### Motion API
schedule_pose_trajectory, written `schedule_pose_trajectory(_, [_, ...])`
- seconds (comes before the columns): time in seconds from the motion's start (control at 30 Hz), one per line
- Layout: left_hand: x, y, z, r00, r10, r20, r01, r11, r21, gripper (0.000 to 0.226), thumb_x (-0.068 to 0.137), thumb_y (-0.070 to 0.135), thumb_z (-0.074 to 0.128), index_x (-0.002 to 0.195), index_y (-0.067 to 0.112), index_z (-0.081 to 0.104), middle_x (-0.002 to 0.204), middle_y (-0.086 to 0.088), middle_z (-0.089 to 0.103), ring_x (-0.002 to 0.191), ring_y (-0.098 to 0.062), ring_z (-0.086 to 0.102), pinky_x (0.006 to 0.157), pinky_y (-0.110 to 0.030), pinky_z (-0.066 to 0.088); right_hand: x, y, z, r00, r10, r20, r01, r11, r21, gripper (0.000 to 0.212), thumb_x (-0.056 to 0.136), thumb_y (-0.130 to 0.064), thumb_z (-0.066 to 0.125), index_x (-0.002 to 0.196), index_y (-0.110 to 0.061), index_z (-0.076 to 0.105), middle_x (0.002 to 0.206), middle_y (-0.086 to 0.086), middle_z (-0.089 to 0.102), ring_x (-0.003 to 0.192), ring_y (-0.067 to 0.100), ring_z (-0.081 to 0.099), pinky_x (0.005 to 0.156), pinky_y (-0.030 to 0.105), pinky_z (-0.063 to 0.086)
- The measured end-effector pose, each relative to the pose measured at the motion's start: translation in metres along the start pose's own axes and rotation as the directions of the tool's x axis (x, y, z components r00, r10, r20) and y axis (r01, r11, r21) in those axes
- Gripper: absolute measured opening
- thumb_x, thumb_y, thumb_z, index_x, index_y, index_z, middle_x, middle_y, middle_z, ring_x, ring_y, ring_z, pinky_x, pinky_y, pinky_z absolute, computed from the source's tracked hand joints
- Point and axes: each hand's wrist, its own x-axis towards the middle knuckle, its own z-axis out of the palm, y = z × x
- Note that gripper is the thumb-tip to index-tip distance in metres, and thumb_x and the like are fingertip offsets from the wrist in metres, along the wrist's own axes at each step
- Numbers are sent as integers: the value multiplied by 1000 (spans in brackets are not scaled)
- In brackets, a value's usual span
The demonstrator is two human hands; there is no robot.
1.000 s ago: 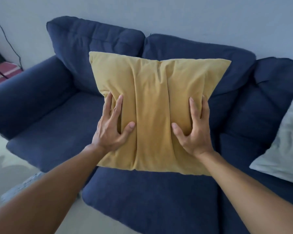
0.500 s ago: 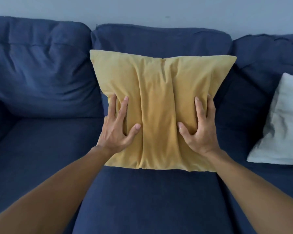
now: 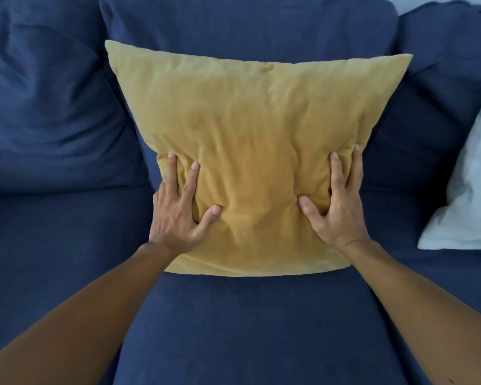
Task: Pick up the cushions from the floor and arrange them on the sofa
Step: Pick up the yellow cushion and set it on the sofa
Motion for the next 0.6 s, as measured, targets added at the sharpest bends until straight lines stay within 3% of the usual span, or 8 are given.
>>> schedule_pose_trajectory(0.13, [-1,1,-14,999,-17,43,15,999,48,88,95,79,31,165,35,0,171,-19,-4,155,-40,19,105,-60,38,0,-8,-11,997,62,42,-59,996,-65,93,93,-74,48,162,-39,-4,168,18,-15,157,22,-10,114,68,30])
schedule_pose_trajectory(0.3, [-12,7,-40,988,-101,119,85,987,137,88,91,84,27,163,43,-2,173,-5,-10,157,-41,8,115,-62,28,-6,-23,-32,978,160,136,-130,970,-204,94,91,-78,43,162,-41,-7,169,11,-16,157,34,-4,113,75,20])
schedule_pose_trajectory(0.47, [-26,18,-72,977,-130,171,87,967,238,86,93,82,21,165,37,3,173,-9,-8,157,-41,5,118,-59,23,-15,-46,-54,944,242,226,-154,926,-346,94,87,-88,28,160,-43,-10,168,0,-22,156,35,-11,116,72,9])
schedule_pose_trajectory(0.6, [-47,31,-103,978,-102,184,52,964,260,86,93,82,19,165,36,7,173,-9,-3,158,-37,7,119,-55,22,-30,-74,-72,931,259,257,-140,904,-404,94,85,-91,21,159,-45,-14,169,0,-21,155,36,-12,117,71,6])
